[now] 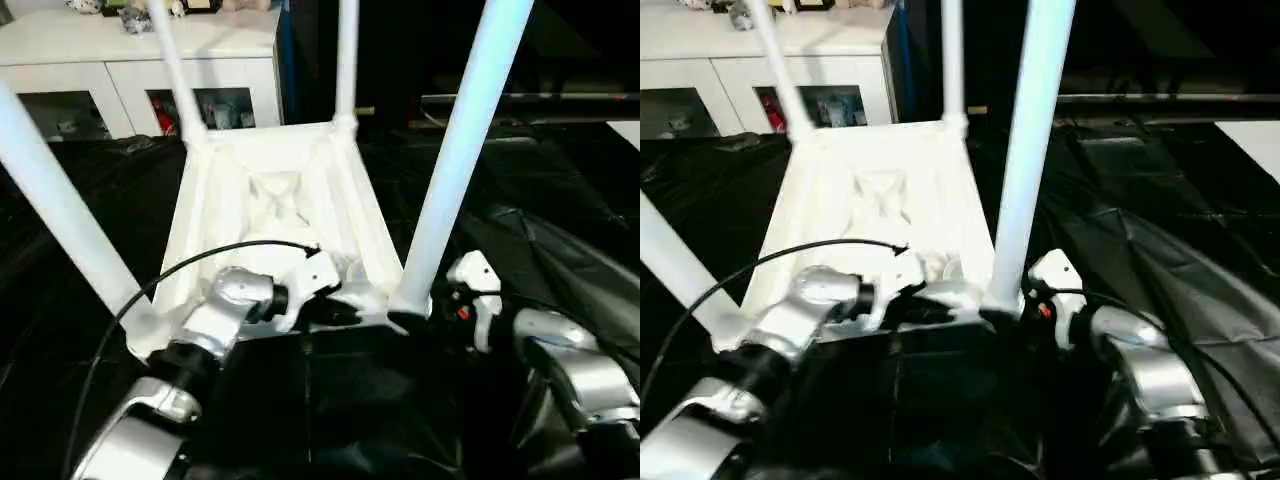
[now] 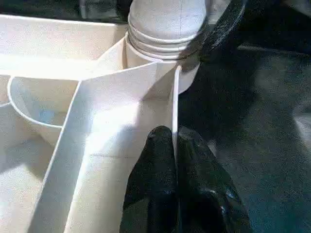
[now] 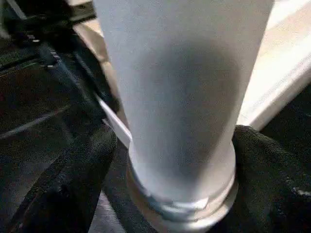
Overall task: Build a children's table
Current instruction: Rotate leg to tighten
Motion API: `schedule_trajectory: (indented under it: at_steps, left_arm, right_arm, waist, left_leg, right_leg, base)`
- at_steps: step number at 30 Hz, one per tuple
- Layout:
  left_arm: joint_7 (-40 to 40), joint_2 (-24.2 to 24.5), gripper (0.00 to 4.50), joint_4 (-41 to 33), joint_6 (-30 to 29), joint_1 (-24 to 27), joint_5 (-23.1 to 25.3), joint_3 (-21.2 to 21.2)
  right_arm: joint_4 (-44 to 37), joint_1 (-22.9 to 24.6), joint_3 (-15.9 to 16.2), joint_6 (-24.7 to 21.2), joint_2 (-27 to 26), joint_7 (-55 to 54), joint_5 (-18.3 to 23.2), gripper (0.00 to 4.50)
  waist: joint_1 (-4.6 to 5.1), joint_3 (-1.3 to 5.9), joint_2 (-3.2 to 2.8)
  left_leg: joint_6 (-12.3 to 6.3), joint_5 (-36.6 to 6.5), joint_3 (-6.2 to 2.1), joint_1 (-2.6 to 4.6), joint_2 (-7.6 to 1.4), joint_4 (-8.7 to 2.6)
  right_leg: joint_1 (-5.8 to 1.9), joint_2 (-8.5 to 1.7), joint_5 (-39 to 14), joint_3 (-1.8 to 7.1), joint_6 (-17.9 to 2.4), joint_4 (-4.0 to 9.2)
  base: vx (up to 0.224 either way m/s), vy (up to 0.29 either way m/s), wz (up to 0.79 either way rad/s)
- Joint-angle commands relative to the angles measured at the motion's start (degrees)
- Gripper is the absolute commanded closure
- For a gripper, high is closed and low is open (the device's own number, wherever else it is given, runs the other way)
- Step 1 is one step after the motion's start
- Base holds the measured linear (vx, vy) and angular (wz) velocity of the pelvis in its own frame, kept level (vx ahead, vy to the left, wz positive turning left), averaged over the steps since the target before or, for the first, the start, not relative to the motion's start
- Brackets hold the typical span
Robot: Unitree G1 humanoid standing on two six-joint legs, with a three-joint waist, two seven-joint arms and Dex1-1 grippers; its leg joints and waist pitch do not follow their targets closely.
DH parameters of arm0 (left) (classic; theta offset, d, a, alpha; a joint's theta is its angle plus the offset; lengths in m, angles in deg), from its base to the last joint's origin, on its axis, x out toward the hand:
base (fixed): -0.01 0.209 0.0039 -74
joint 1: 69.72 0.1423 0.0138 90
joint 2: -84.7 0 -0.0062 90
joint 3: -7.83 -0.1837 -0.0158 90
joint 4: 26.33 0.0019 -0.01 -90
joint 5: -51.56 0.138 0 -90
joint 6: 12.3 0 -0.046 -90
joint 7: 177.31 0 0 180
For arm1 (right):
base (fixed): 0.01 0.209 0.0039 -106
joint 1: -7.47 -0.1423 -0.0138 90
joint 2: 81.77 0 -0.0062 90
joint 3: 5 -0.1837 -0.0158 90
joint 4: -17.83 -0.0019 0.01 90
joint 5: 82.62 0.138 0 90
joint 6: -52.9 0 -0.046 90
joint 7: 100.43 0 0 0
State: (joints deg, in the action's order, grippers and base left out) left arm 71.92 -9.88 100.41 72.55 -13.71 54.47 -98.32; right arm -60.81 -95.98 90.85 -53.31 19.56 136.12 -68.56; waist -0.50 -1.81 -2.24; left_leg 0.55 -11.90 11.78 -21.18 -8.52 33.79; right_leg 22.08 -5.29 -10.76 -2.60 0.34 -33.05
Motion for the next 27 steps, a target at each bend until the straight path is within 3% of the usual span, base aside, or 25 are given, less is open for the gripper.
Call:
schedule_trajectory:
  at_steps: [1,13,21,26,27]
  left_arm:
    - [2.03,-1.11,4.50,-0.90,0.25,0.91,-4.32,0.59]
    - [3.03,-0.50,4.50,-0.91,-0.31,1.04,-4.14,0.82]
    - [1.31,-1.42,4.50,-0.78,-0.09,1.22,-3.36,0.58]
    - [-5.54,-3.84,4.50,0.92,-0.55,0.45,-0.91,0.35]
    - [-8.07,-5.47,4.50,1.40,-1.32,0.18,-0.59,0.49]
  right_arm:
    - [-1.86,0.19,1.84,-0.65,-0.13,2.72,1.49,0.77]
    - [6.83,-1.42,2.76,3.77,-0.97,5.55,-0.57,1.65]
    - [13.78,-2.15,2.20,8.13,-1.61,4.19,-2.67,1.77]
    - [18.89,-2.96,-0.80,7.13,-5.86,-3.53,-2.11,1.78]
    - [20.31,-3.13,-1.00,8.08,-7.88,-7.83,-3.20,1.78]
  waist:
    - [-0.19,2.36,1.46]
    - [-0.46,2.40,1.45]
    - [-0.35,2.47,1.56]
    - [0.39,2.09,1.64]
    - [0.79,2.04,1.78]
  left_leg:
    - [-6.07,-11.35,-2.28,0.39,-5.13,-4.40]
    - [-5.38,-11.88,-2.21,0.48,-5.07,-4.29]
    - [-6.03,-11.12,-2.17,0.44,-5.08,-4.18]
    - [-4.29,-14.93,-2.45,0.50,-4.95,-4.51]
    - [-3.27,-16.75,-2.54,0.63,-4.92,-4.61]
  right_leg:
    - [-1.72,-4.09,-12.31,2.37,-15.34,3.76]
    - [-1.74,-4.20,-14.02,2.32,-15.46,3.79]
    - [-1.81,-4.16,-13.31,2.26,-15.65,3.69]
    - [-1.59,-4.10,-19.68,2.18,-14.60,4.37]
    - [-1.39,-4.07,-22.92,2.20,-13.39,4.72]
  base:
    - [0.000,0.000,0.00]
    - [0.000,0.000,0.00]
    - [0.000,0.000,0.00]
    - [0.000,0.000,0.00]
    - [0.000,0.000,0.00]
